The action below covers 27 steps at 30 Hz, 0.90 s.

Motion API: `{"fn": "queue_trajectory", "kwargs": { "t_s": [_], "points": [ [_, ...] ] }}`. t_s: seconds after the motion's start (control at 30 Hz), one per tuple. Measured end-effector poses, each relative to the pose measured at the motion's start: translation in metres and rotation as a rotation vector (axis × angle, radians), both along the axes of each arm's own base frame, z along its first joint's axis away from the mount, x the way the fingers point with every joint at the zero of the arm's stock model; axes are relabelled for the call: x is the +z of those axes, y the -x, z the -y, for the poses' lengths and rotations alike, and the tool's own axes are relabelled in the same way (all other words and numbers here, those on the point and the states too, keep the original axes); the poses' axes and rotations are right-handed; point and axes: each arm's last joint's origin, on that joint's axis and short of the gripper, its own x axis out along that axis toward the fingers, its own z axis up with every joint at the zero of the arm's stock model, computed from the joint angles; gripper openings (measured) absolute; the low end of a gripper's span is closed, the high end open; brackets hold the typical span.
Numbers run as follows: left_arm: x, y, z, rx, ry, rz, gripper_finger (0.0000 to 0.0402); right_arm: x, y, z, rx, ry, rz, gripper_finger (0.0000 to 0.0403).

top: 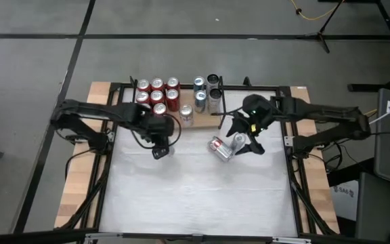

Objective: Place canned beverage on shelf
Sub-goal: Adjust the white pink soda can

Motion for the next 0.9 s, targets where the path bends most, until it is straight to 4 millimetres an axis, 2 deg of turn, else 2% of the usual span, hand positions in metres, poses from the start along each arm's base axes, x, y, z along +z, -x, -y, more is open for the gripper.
{"fn": "queue_trajectory", "kwargs": {
  "t_s": [0.2,0.4,0.63,0.9],
  "points": [
    [-0.019,-0.016,-0.004,-0.033,-0.017,-0.096,0.0241,-0.025,-0.003,0.001,-0.111,-0.068,0.075,0.0392],
    [-0.037,-0.035,-0.003,-0.066,-0.03,-0.113,0.0241,-0.044,-0.008,0.002,-0.138,-0.073,0.079,0.0392],
    [-0.047,-0.056,-0.002,-0.081,-0.042,-0.024,0.0241,-0.047,-0.009,0.002,-0.138,-0.073,0.078,0.0392],
    [-0.048,-0.061,-0.002,-0.071,-0.038,0.011,0.0241,-0.047,-0.009,0.002,-0.133,-0.068,0.084,0.0392]
  ]
}}
